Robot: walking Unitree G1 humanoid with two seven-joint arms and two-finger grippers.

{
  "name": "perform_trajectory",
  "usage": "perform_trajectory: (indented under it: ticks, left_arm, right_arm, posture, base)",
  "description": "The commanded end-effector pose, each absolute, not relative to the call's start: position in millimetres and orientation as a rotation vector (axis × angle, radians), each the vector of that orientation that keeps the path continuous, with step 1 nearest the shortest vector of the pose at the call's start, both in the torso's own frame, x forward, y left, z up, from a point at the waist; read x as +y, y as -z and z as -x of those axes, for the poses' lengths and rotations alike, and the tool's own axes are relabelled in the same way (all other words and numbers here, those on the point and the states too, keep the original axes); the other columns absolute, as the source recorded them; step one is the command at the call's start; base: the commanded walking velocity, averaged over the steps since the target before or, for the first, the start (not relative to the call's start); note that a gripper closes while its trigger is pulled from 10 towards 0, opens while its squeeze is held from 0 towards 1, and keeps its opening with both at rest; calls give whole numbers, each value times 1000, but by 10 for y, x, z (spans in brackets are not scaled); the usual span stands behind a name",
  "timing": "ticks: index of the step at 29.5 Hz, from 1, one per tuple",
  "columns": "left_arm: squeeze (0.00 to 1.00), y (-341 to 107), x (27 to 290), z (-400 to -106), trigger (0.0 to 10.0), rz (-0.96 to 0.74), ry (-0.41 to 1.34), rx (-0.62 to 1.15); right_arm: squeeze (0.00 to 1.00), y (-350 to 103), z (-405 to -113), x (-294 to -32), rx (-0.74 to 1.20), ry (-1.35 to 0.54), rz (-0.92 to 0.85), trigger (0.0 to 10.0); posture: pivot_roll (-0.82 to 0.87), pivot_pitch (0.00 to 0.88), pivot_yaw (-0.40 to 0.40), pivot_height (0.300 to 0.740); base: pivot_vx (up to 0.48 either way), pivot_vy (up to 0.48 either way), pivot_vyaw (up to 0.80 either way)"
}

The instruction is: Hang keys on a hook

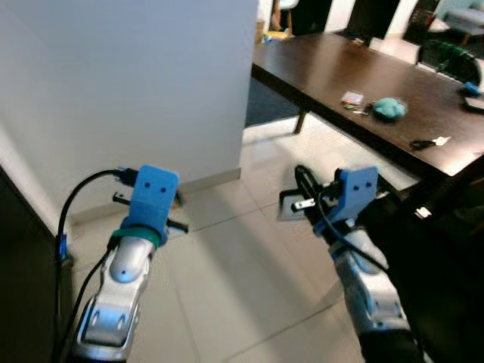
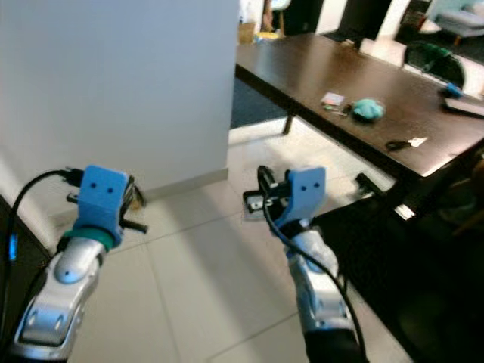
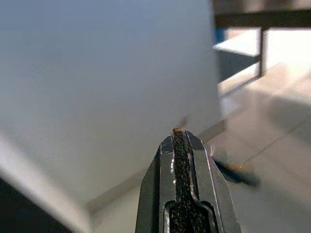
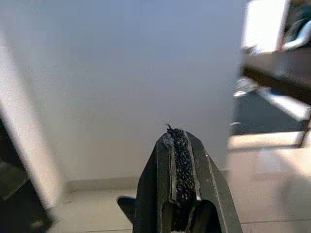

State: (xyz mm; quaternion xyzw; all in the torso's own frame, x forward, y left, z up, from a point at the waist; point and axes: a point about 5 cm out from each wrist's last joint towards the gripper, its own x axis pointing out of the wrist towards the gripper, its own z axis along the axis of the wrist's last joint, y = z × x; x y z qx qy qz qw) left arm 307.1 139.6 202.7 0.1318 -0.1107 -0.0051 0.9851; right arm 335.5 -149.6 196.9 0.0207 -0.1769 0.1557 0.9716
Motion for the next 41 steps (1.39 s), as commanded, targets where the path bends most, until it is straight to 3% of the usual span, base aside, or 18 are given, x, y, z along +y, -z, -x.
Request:
perform_trajectory:
  ticks: [1, 41]
  left_arm:
    - [0, -1986, 1389, -3069, 10000, -283, 18, -216]
    - [0, -2060, 1253, -3085, 10000, -261, 76, -259]
  right_arm:
    - [0, -1942, -3349, -1493, -348, -313, -52, 10000]
    - [0, -1946, -3365, -1551, -363, -277, -53, 10000]
  posture:
    - [77, 102, 52, 740]
    - [71, 97, 57, 740]
  base:
    - [480, 0, 0]
    - [480, 0, 0]
